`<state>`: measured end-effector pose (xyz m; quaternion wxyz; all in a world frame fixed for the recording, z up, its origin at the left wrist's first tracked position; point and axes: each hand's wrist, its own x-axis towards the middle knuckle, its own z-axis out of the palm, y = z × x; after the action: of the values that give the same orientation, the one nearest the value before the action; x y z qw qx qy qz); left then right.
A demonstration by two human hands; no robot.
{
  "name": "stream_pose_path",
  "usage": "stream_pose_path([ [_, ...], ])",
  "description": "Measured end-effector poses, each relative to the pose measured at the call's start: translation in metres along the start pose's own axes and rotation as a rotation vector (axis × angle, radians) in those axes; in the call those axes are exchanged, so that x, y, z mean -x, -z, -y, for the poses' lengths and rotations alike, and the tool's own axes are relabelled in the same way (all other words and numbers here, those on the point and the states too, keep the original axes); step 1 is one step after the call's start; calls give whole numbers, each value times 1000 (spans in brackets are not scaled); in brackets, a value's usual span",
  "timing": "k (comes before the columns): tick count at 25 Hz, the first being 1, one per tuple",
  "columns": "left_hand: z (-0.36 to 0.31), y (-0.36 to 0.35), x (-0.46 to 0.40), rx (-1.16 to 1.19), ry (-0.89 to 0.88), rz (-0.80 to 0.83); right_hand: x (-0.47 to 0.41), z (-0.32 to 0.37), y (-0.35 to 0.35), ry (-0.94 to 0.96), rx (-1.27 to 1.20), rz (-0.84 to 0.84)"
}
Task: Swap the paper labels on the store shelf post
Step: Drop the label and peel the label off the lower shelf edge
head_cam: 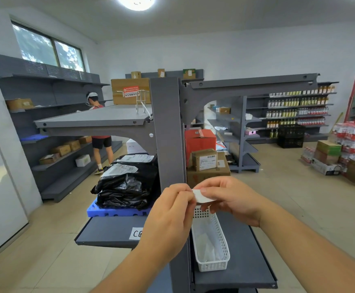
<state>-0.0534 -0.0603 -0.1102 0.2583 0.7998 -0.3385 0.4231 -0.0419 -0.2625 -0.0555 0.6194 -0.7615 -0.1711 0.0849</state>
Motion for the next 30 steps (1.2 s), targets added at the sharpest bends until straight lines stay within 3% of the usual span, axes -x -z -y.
stream_pose_path([
  [5, -7, -12, 2, -12, 59, 69, 3, -9, 17, 15, 115, -168],
  [7, -12, -17, 2, 38, 160, 81, 5, -15, 21, 25, 117, -196],
  [11, -23, -31, -3, 140, 441, 116, 11, -29, 23, 37, 129, -147],
  [16, -29, -47, 8, 88, 547, 107, 17, -49, 23, -22, 235, -85],
  [22, -30, -70, 30, 89, 592, 120, 9, -74, 7, -199, -88, -178],
  [25, -18, -68, 37, 164, 535, 193, 2, -83, 4, -285, -249, -210],
  [28, -3, -63, 49, 184, 421, 336, -6, -96, 9, -324, -271, -236],
  [30, 6, -57, 59, 185, 375, 421, -16, -109, 12, -345, -118, -296],
])
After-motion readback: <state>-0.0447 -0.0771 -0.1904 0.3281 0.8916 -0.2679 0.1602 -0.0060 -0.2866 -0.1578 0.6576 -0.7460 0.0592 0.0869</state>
